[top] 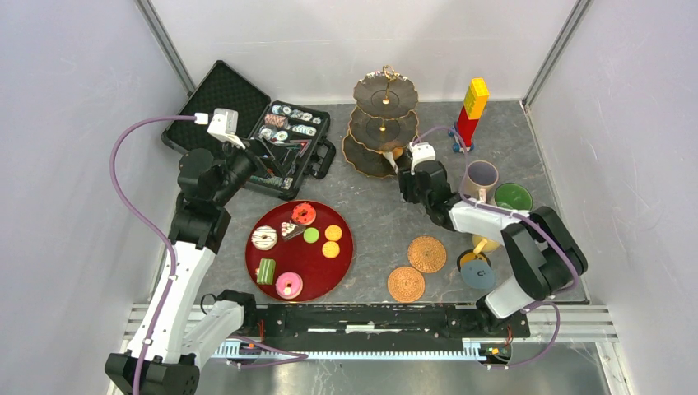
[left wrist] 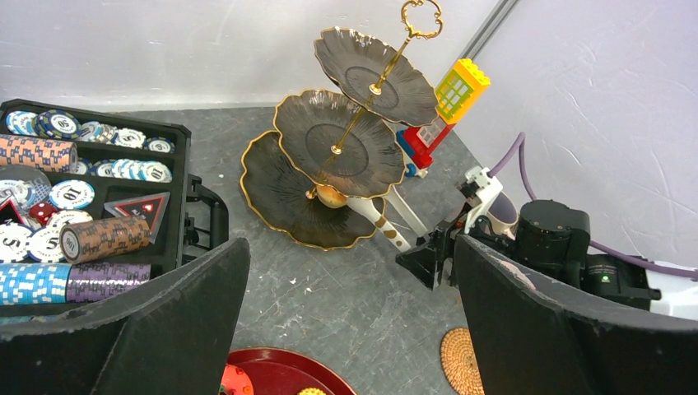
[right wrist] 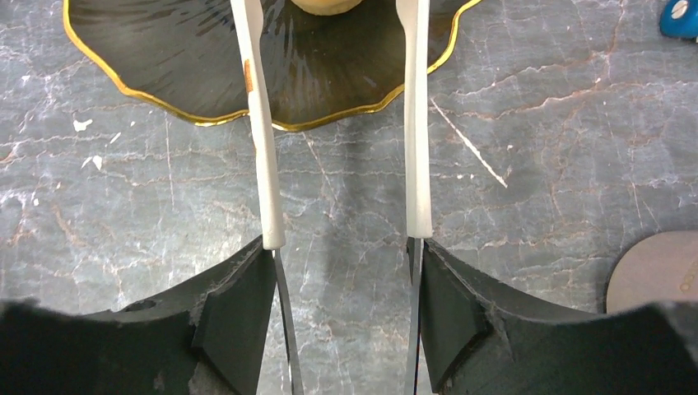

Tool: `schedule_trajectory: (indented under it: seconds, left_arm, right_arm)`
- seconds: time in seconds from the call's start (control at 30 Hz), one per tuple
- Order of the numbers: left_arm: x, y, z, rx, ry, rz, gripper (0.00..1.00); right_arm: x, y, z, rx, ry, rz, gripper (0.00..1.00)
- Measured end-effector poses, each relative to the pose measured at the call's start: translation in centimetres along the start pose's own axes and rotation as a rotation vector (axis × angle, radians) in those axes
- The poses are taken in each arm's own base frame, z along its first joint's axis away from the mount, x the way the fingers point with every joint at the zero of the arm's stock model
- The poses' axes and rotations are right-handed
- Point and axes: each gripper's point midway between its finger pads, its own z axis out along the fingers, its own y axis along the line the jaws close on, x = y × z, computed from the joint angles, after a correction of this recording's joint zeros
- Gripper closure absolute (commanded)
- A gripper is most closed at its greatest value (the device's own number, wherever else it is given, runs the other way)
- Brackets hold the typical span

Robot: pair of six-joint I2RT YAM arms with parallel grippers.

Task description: Serve the afternoon tea

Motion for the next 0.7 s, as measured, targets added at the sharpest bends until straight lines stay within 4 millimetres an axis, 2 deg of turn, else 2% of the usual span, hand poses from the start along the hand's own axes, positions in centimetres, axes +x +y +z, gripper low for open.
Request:
schedule_trajectory:
  seconds: [0.13, 0.3, 0.4, 0.53, 0.7]
  left_arm:
    - [0.0, 0.0, 0.0, 0.0, 0.0, 0.0, 0.0]
    - [0.0, -0.1, 0.0, 0.001, -0.001, 0.001, 0.0]
    - [-0.1, -0.1, -0.1, 0.001, -0.003, 0.001, 0.0]
    - [-0.1, -0.1, -0.1, 0.001, -0.002, 0.001, 0.0]
    - [-0.1, -0.1, -0.1, 0.001, -0.003, 0.001, 0.0]
  right_arm:
    - [0.8, 0.2, -1.0, -0.027, 0.032, 0.0, 0.38]
    - [4.4, -0.1, -3.3, -0.062, 0.117, -0.022, 0.38]
    - [5.8, -0.3, -5.0, -0.081, 0.146, -0.035, 0.39]
    - [6.7, -0.3, -7.1, -0.111, 0.146, -0.062, 0.39]
    - [6.2, 0.8, -9.1, -0.171, 0.113, -0.125, 0.4]
